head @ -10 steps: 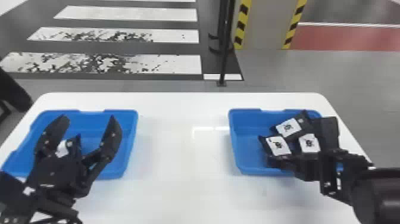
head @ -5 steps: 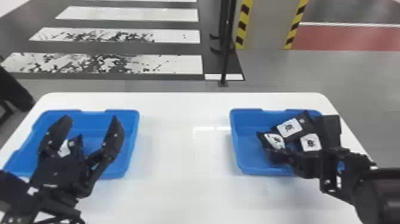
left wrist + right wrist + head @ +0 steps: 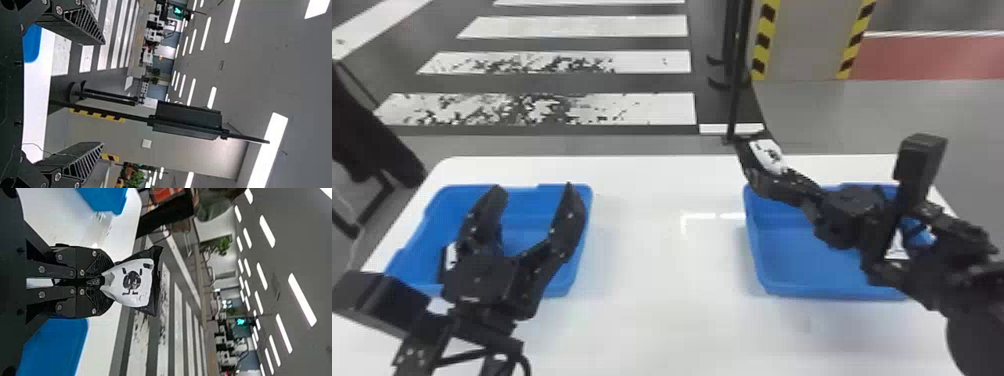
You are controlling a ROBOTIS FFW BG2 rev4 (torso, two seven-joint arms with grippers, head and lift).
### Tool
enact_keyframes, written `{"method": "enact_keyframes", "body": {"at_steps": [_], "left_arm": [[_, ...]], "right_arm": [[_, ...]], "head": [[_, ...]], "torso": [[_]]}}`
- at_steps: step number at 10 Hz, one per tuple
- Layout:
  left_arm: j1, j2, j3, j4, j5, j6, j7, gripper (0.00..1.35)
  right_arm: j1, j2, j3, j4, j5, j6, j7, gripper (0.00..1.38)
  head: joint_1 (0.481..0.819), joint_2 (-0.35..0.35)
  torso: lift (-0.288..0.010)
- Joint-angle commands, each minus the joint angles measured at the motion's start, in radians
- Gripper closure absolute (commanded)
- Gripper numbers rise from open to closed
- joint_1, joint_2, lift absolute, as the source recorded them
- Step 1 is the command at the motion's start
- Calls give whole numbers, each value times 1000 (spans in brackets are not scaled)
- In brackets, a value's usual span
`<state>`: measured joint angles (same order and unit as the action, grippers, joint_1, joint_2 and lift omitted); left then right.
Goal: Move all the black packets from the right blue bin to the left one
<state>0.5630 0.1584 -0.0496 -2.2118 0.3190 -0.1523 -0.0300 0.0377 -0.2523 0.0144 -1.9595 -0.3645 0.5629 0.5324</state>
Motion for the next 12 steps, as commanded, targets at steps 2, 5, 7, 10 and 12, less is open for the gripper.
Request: {"method": "enact_keyframes", "body": {"at_steps": [2,5,7,10,12], "left_arm": [[-30,29,-86,-30,130,15,-13,145],[-48,41,-122,-30,146,91,-27,145],[-48,33,-96,-30,76,103,-27,145],[-48,30,-92,-28,78,98,-27,145],[-48,29,-90,-28,64,81,-27,145]], "right_arm": [[-75,-27,181,44,-120,-47,21,1107],[-102,-31,303,46,-192,-77,21,1107],[-111,-38,361,34,-226,-92,21,1107],[-121,-41,422,44,-256,-99,21,1107],[-129,-44,462,44,-278,-106,23,1107]], "head": [[695,118],[695,161],[695,205],[695,255],[695,279]], "torso": [[-168],[-168],[-168],[-168],[-168]]}}
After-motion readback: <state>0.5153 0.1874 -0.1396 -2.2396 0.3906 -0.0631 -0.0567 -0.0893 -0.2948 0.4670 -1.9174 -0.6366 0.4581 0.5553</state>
